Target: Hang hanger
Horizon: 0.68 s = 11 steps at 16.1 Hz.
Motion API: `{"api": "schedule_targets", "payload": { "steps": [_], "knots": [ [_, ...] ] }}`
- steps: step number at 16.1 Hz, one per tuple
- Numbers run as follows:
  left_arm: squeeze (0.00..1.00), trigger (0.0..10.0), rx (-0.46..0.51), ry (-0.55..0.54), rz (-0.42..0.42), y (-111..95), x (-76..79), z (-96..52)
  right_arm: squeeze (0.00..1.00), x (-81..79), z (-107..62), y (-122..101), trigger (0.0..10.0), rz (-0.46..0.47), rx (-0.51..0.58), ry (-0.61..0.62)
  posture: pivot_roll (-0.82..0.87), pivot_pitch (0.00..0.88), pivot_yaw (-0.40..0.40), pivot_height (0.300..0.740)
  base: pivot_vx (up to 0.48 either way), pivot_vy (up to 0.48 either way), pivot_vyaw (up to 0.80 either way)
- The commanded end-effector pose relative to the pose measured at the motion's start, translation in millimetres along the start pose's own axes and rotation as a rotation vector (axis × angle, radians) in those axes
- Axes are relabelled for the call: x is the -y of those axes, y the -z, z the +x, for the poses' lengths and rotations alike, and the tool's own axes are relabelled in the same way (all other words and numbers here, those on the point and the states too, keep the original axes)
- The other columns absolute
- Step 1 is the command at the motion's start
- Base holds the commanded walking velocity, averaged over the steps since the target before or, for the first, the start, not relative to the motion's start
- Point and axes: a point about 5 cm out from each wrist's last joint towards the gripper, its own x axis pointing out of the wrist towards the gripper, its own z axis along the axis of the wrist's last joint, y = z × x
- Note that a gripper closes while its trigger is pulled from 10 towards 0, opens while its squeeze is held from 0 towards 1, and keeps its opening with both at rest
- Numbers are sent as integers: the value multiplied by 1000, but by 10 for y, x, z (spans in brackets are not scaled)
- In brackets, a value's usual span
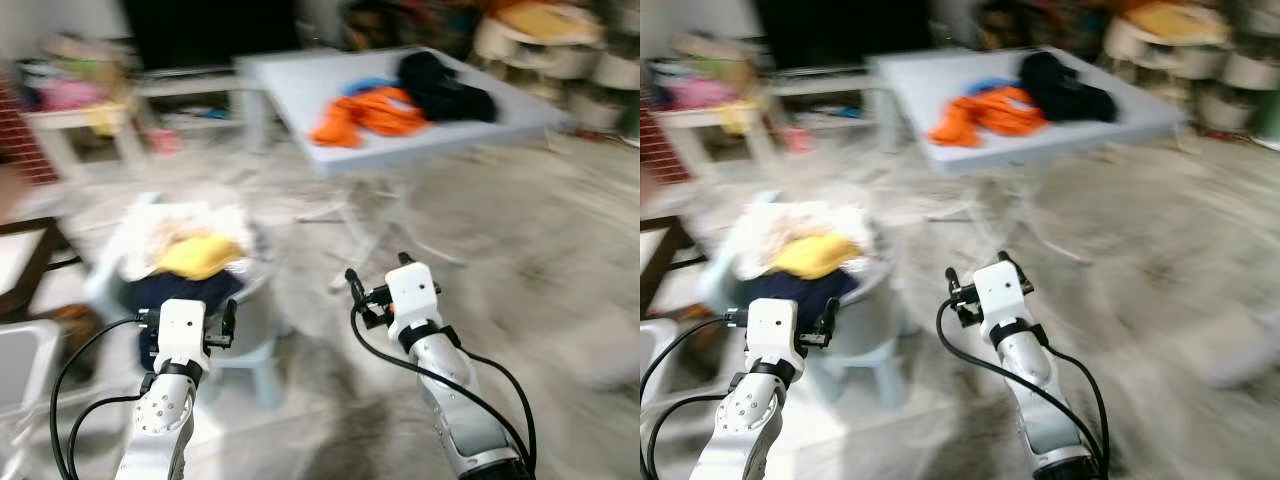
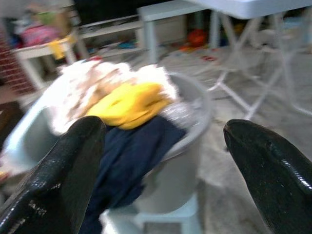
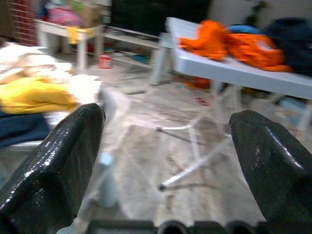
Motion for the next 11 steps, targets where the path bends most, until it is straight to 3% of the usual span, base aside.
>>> {"api": "schedule_targets", "payload": {
  "steps": [1,11],
  "knots": [
    [0,10000,17,11,-13,-37,21,-1,0,27,0,1,10000,0,3,4,-28,0,42,740,259,0,513],
    [0,10000,23,50,-24,-52,93,12,0,-17,-6,-1,10000,4,14,-27,-28,0,48,740,294,0,0]
  ]
}}
